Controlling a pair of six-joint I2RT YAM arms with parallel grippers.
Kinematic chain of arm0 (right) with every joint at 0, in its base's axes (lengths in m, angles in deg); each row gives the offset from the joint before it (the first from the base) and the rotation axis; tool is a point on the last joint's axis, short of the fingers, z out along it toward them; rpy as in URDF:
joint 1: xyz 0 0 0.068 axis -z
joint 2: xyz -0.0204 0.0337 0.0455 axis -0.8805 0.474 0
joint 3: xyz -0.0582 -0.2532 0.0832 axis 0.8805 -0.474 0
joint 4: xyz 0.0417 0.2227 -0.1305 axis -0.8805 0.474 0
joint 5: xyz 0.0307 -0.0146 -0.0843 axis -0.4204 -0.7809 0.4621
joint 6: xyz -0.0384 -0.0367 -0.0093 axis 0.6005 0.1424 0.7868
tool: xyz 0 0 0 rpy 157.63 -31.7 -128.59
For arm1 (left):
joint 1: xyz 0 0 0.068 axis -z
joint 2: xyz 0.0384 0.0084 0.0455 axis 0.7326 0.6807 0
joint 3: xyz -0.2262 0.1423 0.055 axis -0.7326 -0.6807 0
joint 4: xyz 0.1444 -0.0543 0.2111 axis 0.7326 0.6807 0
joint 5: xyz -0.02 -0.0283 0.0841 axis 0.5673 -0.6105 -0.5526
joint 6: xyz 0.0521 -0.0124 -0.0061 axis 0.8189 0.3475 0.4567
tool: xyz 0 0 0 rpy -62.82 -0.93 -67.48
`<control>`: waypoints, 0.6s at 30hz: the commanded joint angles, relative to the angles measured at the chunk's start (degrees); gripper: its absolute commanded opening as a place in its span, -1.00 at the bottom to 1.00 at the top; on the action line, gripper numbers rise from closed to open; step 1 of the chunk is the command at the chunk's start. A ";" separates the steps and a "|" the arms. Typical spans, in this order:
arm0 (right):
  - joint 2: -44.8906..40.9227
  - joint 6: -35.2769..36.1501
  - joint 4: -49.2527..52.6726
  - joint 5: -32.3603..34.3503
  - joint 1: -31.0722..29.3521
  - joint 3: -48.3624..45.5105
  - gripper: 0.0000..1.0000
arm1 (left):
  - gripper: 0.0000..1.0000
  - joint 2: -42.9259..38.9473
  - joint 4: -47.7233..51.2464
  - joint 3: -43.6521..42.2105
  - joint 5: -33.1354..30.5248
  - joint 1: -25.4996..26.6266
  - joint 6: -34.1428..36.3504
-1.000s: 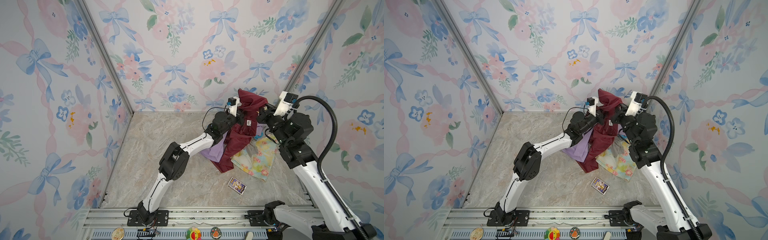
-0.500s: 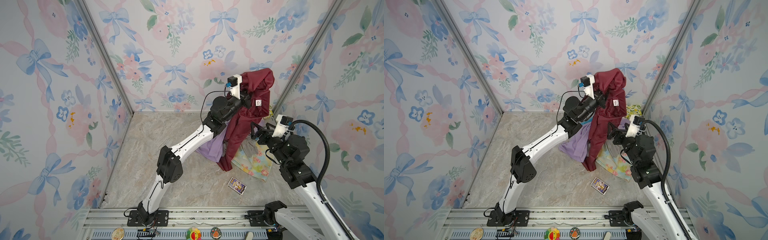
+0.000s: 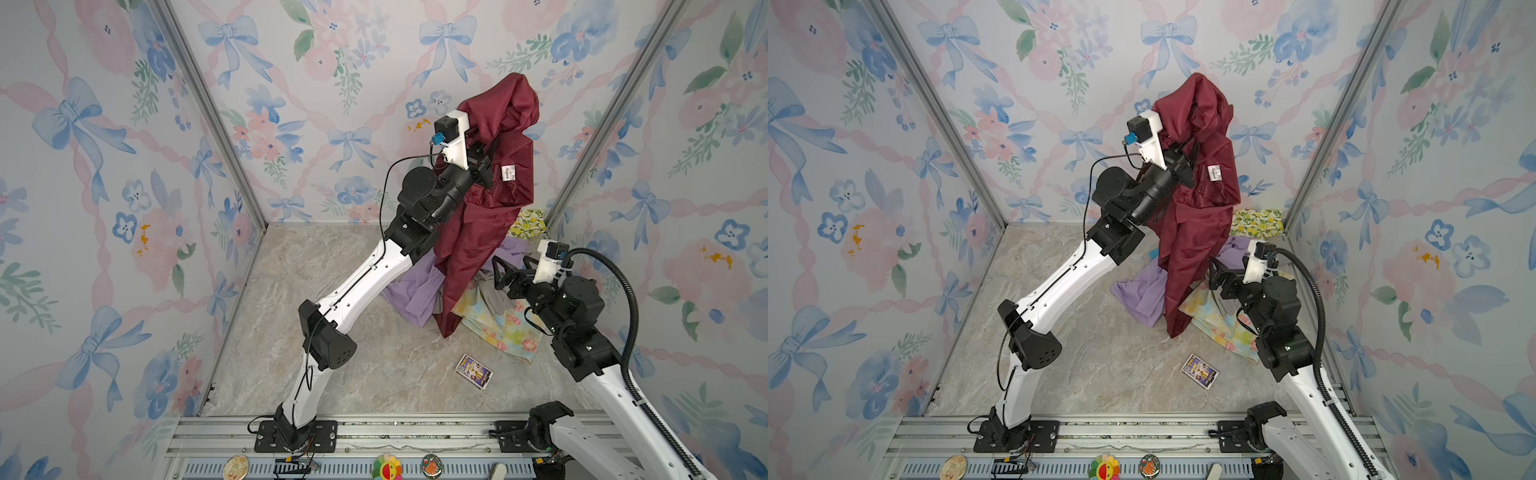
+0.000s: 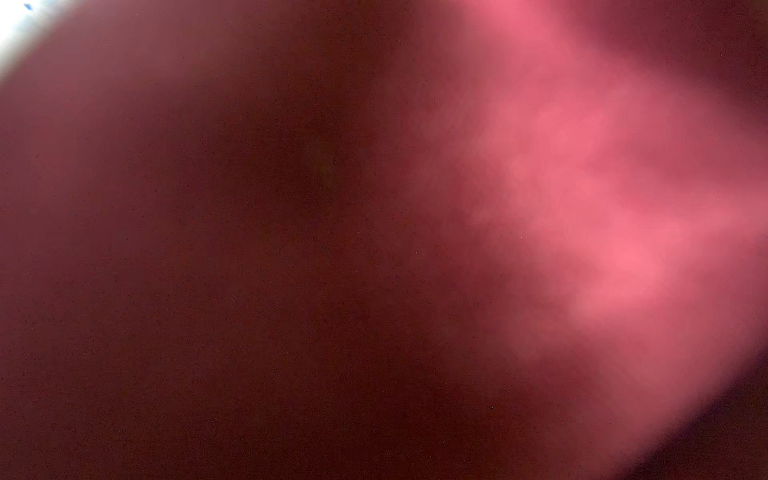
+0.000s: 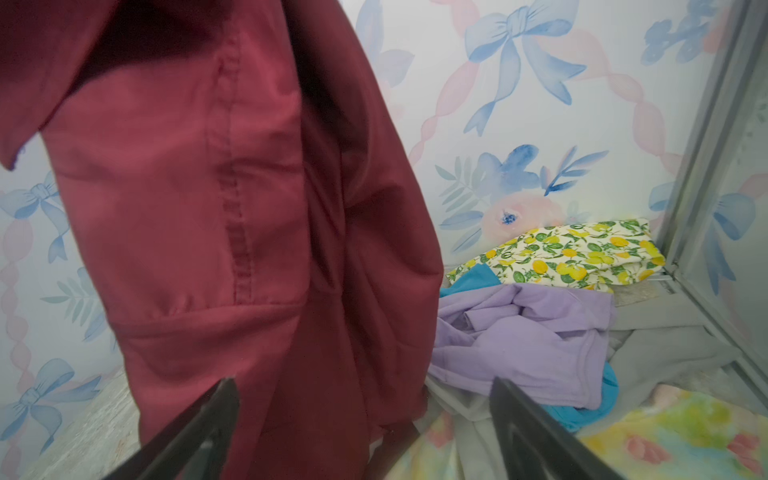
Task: Pick out a specific cloth from the pile
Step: 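Open the right gripper and lift the maroon shirt high with the left gripper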
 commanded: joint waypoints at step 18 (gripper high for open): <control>5.50 5.52 1.17 -2.43 -6.08 2.44 0.94 | -1.00 -18.57 17.84 0.08 -2.78 -17.52 3.42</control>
